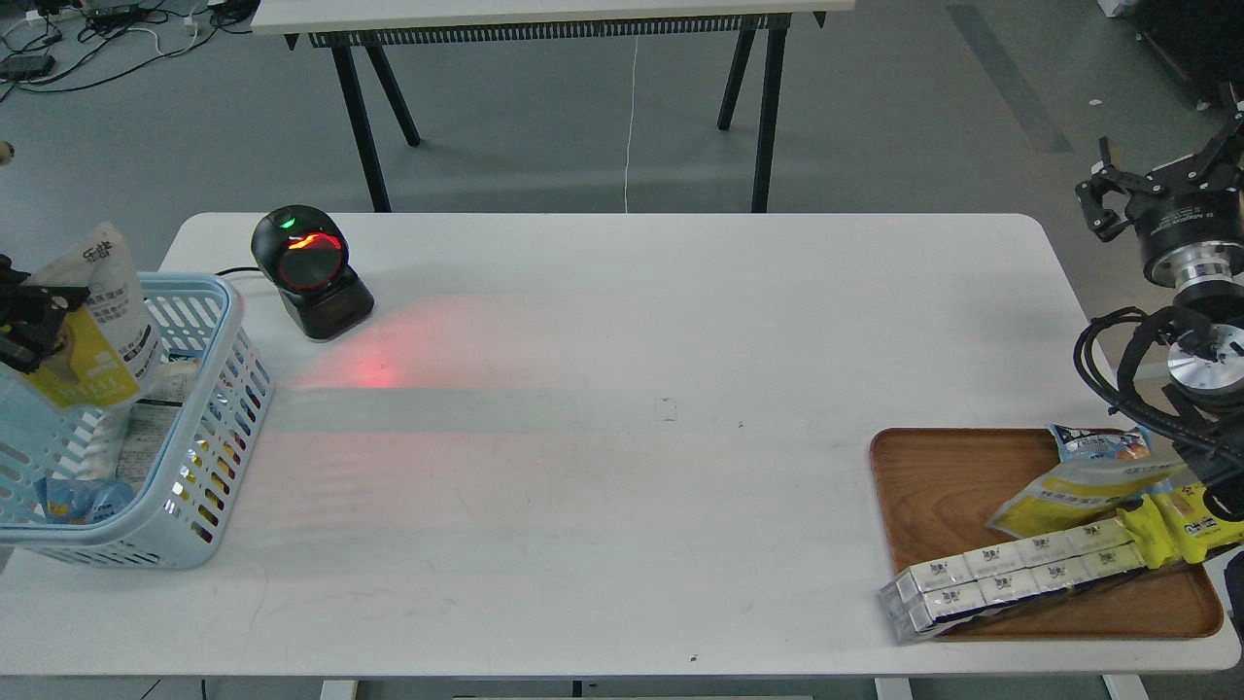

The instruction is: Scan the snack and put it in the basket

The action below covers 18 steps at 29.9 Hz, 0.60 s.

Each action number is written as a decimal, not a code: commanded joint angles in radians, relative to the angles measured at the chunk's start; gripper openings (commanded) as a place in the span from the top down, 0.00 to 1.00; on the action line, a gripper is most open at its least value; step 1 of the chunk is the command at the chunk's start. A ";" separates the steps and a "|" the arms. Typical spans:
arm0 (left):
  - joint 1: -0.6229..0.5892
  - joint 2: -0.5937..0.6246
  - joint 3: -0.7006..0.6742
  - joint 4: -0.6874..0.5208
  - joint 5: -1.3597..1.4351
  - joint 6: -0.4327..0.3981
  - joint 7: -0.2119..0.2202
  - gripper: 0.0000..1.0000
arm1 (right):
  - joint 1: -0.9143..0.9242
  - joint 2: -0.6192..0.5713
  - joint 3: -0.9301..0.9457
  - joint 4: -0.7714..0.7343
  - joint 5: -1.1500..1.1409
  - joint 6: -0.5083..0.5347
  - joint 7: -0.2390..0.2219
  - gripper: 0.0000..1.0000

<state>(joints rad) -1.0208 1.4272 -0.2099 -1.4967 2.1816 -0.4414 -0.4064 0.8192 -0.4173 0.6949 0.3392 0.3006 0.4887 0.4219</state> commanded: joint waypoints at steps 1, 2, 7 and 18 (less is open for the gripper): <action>0.001 -0.022 0.029 -0.002 0.000 0.020 0.018 1.00 | 0.000 -0.005 0.000 0.001 0.000 0.000 -0.002 0.01; 0.001 -0.031 0.029 -0.002 0.000 0.020 0.018 1.00 | 0.001 -0.005 0.000 0.001 0.000 0.000 -0.002 0.01; -0.001 -0.054 0.029 -0.001 0.000 0.018 0.020 1.00 | 0.000 -0.009 0.000 0.001 0.000 0.000 -0.002 0.01; -0.001 -0.088 0.023 -0.001 0.000 0.082 0.009 0.72 | -0.002 -0.012 -0.002 0.001 -0.002 0.000 -0.002 0.01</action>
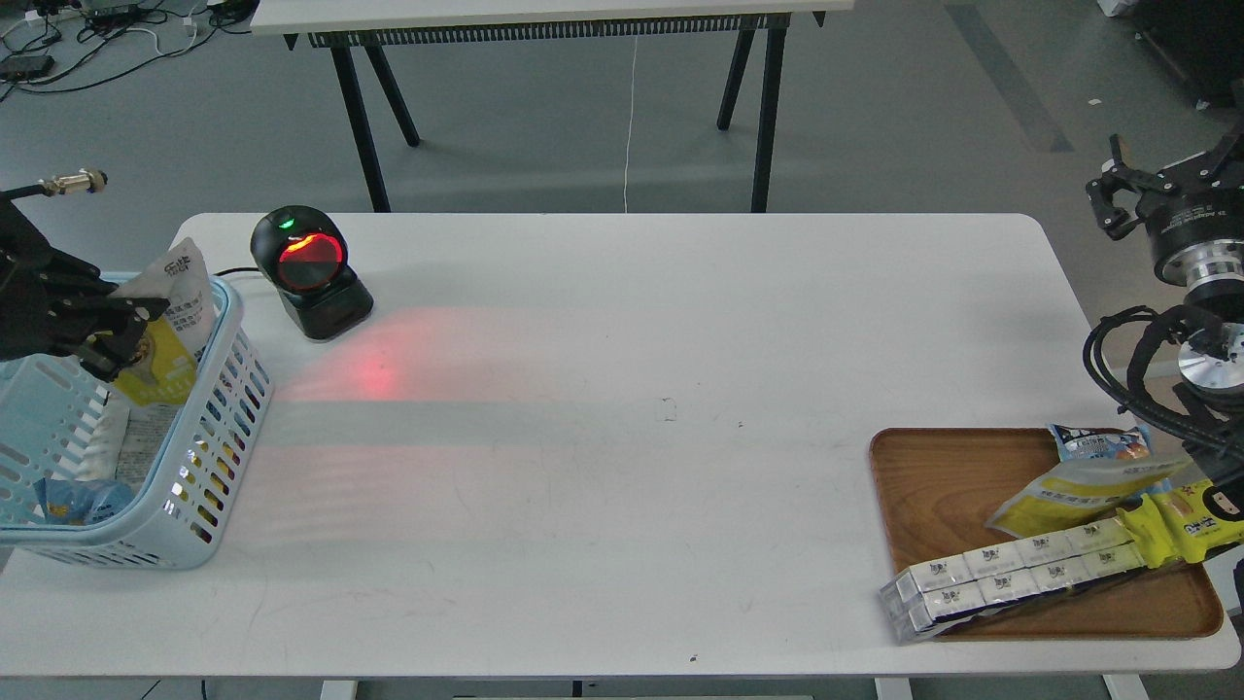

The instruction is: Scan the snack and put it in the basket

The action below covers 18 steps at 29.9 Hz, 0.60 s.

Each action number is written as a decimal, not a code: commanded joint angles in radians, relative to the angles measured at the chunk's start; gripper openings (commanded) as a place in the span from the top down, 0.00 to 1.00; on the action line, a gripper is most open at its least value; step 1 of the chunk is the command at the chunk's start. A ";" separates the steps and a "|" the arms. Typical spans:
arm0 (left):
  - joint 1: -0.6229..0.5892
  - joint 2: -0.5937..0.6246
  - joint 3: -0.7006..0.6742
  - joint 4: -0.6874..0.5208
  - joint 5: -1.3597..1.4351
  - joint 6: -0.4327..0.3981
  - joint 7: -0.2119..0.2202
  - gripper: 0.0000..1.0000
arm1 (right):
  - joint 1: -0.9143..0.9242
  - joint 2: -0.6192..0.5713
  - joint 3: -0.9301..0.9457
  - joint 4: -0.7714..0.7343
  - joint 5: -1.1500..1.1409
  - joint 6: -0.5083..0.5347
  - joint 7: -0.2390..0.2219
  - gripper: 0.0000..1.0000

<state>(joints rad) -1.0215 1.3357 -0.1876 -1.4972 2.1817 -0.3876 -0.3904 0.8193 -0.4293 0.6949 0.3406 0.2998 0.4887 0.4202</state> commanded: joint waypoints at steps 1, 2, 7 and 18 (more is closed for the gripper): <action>0.000 0.007 -0.001 0.000 0.000 0.030 -0.008 0.69 | -0.002 -0.002 0.000 0.000 -0.001 0.000 0.000 0.01; 0.000 0.010 -0.001 0.000 0.000 0.032 -0.008 0.65 | -0.002 -0.002 0.000 0.000 -0.001 0.000 0.000 0.01; -0.008 0.017 -0.058 0.002 -0.023 0.056 -0.002 0.20 | -0.002 -0.003 0.000 0.000 -0.001 0.000 0.000 0.01; -0.012 -0.107 -0.217 0.086 -0.773 0.061 -0.001 0.03 | 0.015 -0.017 0.003 -0.005 -0.002 0.000 0.002 0.01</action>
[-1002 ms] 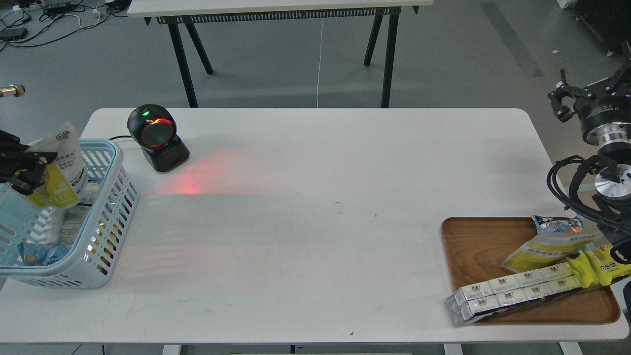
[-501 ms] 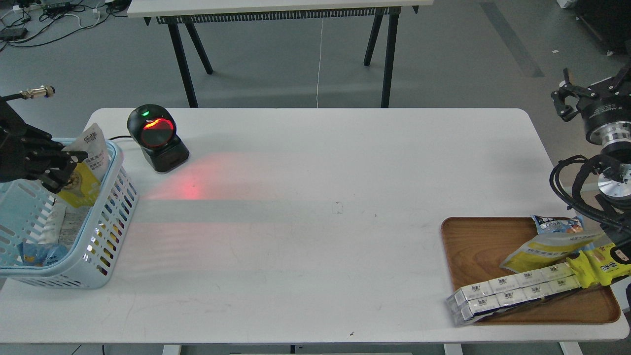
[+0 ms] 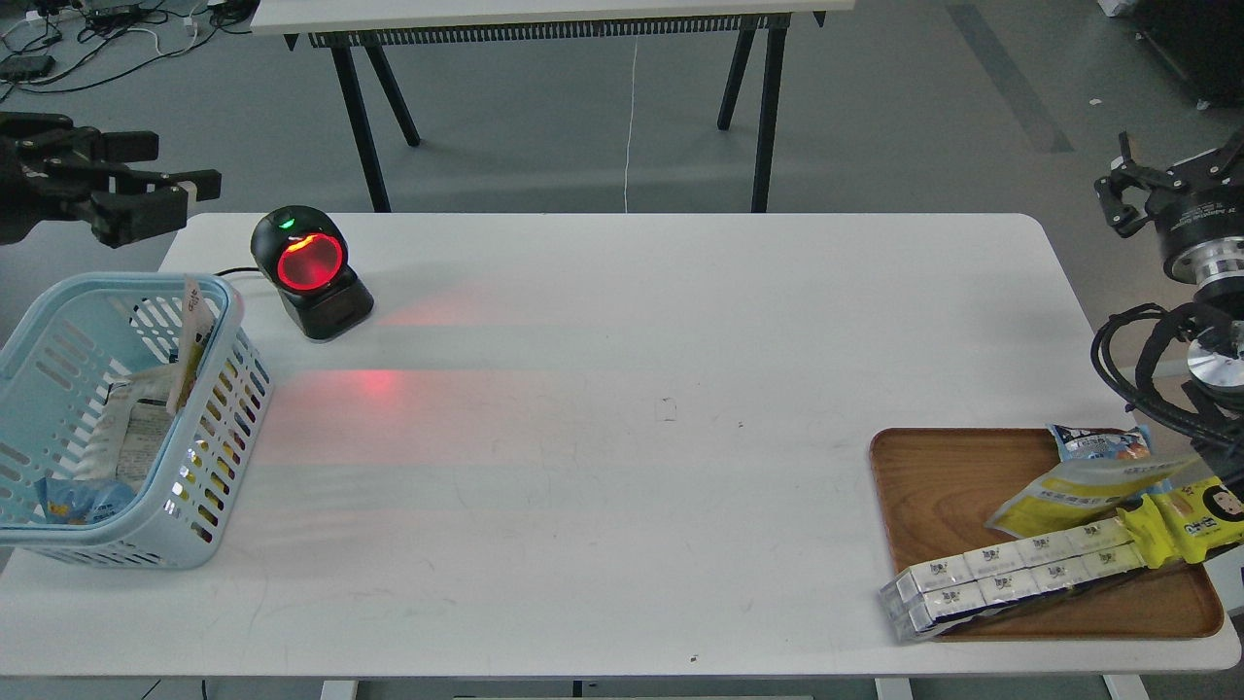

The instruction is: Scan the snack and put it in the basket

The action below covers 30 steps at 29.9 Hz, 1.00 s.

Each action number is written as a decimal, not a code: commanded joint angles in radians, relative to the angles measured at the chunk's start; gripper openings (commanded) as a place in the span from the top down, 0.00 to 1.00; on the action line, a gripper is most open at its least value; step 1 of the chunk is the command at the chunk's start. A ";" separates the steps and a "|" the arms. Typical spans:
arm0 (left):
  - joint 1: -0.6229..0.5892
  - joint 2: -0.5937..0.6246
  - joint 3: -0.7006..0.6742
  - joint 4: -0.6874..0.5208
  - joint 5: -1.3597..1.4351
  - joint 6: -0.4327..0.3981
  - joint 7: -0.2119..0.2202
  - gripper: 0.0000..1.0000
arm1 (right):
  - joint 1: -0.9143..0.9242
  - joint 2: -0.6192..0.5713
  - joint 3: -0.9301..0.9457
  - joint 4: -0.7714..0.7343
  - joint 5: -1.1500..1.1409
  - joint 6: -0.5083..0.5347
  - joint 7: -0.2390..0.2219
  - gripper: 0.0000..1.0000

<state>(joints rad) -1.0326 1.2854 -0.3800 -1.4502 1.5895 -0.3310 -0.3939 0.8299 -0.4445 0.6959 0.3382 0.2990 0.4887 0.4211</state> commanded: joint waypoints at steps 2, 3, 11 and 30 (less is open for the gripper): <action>-0.001 -0.112 -0.056 0.114 -0.322 0.001 0.001 0.03 | 0.006 -0.003 0.002 -0.001 0.000 0.000 -0.005 0.01; -0.001 -0.153 -0.077 0.158 -0.398 -0.006 0.003 0.03 | 0.012 -0.003 0.002 -0.001 0.000 0.000 -0.007 0.01; -0.001 -0.461 -0.229 0.480 -0.955 -0.033 -0.002 0.02 | 0.077 -0.006 0.007 -0.001 0.000 0.000 -0.013 0.01; -0.001 -0.957 -0.418 1.056 -1.634 -0.158 0.153 0.01 | 0.084 0.109 0.200 -0.005 0.005 0.000 -0.162 0.01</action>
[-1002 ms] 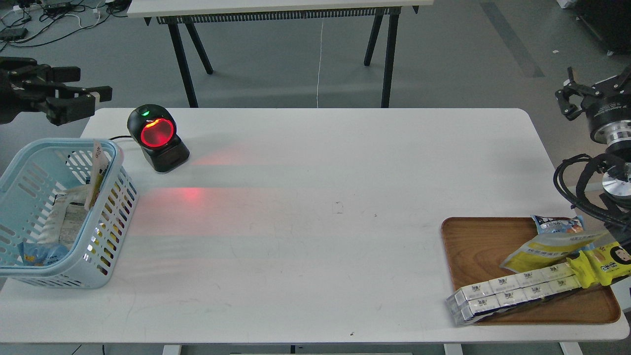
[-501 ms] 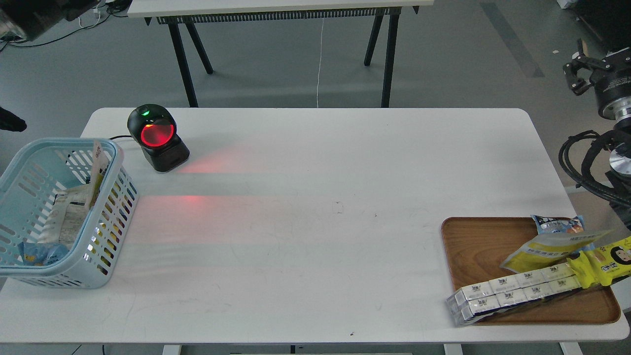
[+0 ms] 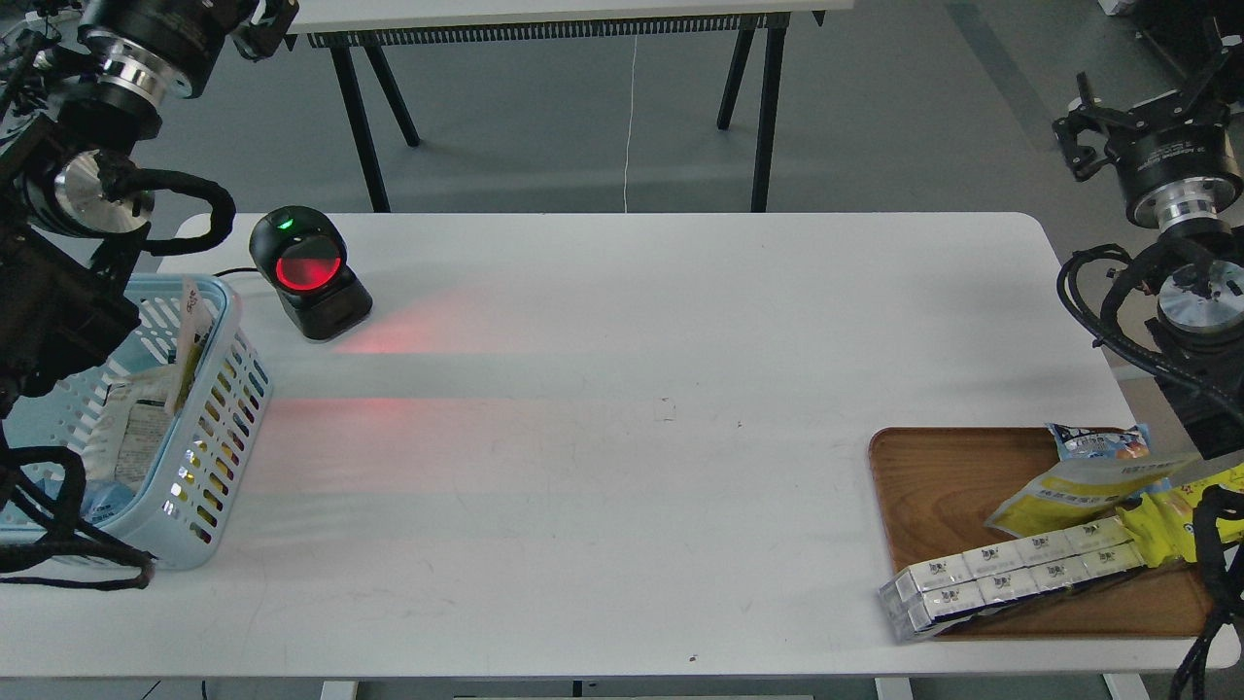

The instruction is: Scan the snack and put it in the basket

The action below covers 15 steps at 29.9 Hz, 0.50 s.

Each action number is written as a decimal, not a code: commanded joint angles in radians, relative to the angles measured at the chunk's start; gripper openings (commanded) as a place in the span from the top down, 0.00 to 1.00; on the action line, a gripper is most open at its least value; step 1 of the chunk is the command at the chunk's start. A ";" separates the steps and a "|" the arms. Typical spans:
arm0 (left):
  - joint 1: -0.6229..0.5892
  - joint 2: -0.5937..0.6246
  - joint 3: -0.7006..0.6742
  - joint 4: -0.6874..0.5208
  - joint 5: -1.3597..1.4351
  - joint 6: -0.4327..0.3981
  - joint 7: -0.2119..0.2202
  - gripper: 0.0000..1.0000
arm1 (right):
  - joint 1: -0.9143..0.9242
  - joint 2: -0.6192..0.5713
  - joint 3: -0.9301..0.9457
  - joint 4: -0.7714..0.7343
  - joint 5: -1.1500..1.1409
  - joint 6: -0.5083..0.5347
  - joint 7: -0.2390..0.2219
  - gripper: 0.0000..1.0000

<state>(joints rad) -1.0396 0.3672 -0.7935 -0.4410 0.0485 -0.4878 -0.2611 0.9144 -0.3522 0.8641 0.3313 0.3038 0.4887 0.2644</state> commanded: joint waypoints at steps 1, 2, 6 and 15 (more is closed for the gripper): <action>0.010 -0.045 -0.004 0.051 -0.110 -0.001 0.020 0.01 | 0.000 0.018 0.042 0.003 0.000 0.000 -0.004 0.01; 0.015 -0.053 -0.003 0.054 -0.121 -0.001 0.020 0.01 | 0.000 0.021 0.050 0.003 0.000 0.000 -0.004 0.01; 0.065 -0.076 -0.006 0.057 -0.153 -0.001 0.019 0.01 | 0.018 0.016 0.036 0.014 -0.003 0.000 -0.007 0.01; 0.084 -0.106 -0.006 0.085 -0.233 -0.001 0.019 0.01 | 0.051 0.027 -0.007 0.018 -0.008 0.000 -0.005 0.01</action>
